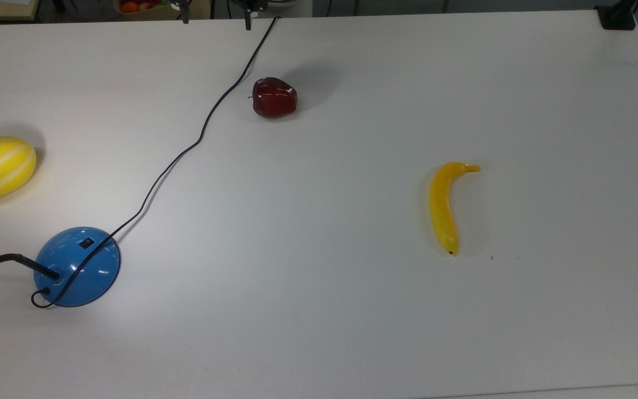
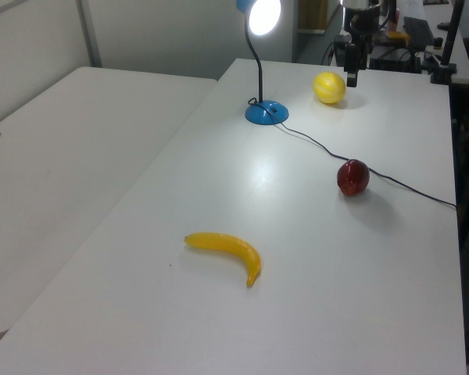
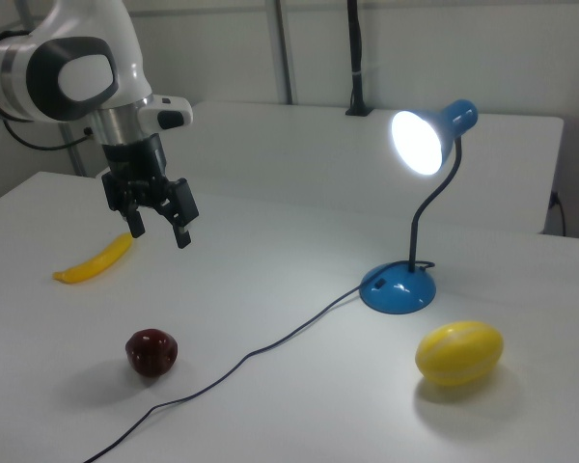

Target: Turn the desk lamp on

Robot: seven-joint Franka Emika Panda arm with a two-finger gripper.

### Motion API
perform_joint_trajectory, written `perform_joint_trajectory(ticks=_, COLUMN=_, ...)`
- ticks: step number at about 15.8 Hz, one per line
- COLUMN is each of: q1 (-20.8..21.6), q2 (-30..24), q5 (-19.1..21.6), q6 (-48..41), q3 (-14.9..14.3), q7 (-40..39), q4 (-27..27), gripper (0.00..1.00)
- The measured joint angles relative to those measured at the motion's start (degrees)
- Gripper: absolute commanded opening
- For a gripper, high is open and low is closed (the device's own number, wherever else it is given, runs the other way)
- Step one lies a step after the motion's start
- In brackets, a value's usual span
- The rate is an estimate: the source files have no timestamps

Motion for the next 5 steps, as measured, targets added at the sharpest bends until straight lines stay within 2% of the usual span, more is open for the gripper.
perform_joint_trajectory(ticks=5, q1=-0.2, q2=0.01, q5=0.13, q6=-2.61, q3=-2.2, q7=-1.57, q4=2.23, gripper=1.0)
